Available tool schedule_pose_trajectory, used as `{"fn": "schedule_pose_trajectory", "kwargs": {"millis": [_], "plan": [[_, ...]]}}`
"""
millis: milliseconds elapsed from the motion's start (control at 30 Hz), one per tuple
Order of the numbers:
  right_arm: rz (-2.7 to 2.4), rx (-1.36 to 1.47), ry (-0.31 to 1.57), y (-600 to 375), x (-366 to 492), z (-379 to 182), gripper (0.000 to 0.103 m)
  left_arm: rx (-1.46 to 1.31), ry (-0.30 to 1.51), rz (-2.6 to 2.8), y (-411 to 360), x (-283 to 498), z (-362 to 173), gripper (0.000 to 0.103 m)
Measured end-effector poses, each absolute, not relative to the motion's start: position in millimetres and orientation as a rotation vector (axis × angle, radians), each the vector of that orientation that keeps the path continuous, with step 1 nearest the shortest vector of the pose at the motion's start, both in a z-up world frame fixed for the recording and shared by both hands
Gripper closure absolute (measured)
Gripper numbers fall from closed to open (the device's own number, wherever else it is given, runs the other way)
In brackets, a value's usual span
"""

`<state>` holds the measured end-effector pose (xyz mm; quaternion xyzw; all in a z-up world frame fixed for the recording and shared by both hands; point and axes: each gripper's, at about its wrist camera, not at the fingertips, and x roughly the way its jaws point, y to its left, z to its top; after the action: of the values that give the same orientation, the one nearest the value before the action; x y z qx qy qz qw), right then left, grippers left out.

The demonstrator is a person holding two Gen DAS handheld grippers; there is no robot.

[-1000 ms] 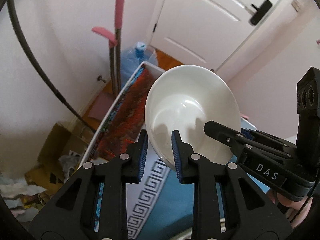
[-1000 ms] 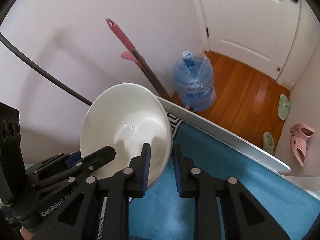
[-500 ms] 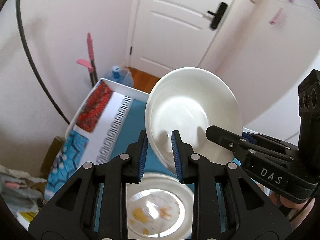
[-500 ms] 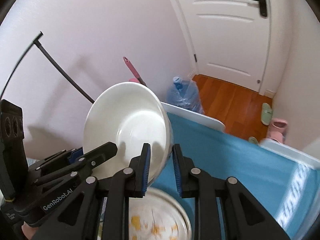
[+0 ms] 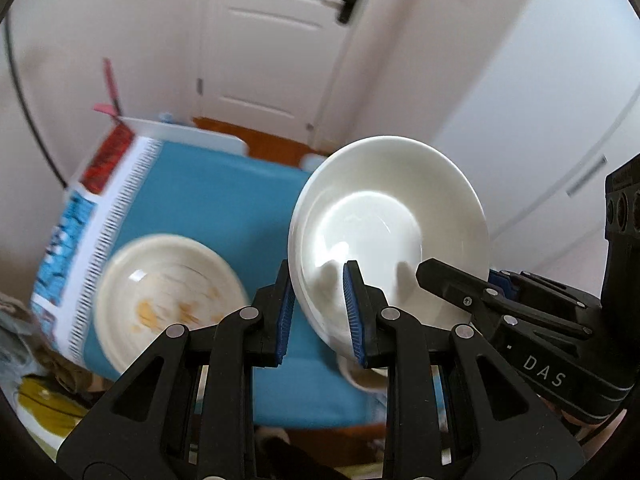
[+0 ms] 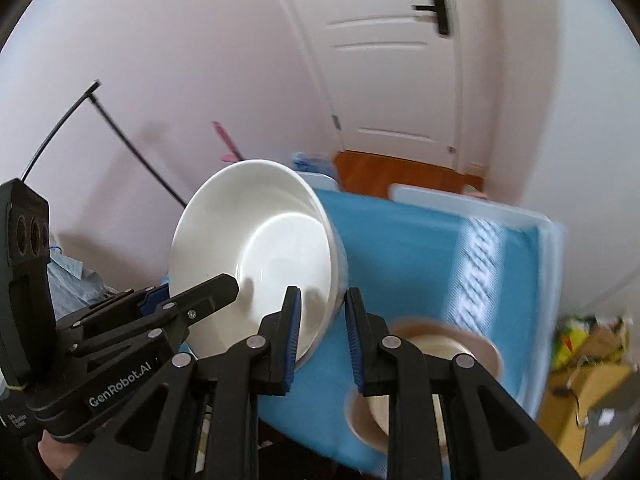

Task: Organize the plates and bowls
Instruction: 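Carry the white bowl and lower it into the cream bowl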

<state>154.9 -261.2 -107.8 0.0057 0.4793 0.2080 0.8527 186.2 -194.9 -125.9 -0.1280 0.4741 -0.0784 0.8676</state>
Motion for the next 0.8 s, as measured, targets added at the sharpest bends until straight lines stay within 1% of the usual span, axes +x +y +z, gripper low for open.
{"fn": "schedule_pose_trajectory", "kwargs": {"millis": [167, 333, 600, 800], "plan": [[0.325, 0.064, 1.045, -312.7, 128.4, -121.2, 0.083, -0.247, 1.048, -0.262, -238.4, 181.6, -147.8, 0.082], [0.242, 0.101, 1.105, -343.5, 116.2, -149.3, 0.083, -0.199, 1.136, -0.306, -268.0, 183.9, -178.4, 0.082], [0.175, 0.164, 1.196, -365.7, 120.4, -198.0, 0.083, -0.102, 1.256, -0.331, -289.7, 205.3, -219.6, 0.082], [0.157, 0.164, 1.236, -368.8, 128.7, -215.6, 0.083, -0.041, 1.289, -0.320, -292.2, 219.2, -234.5, 0.082]]}}
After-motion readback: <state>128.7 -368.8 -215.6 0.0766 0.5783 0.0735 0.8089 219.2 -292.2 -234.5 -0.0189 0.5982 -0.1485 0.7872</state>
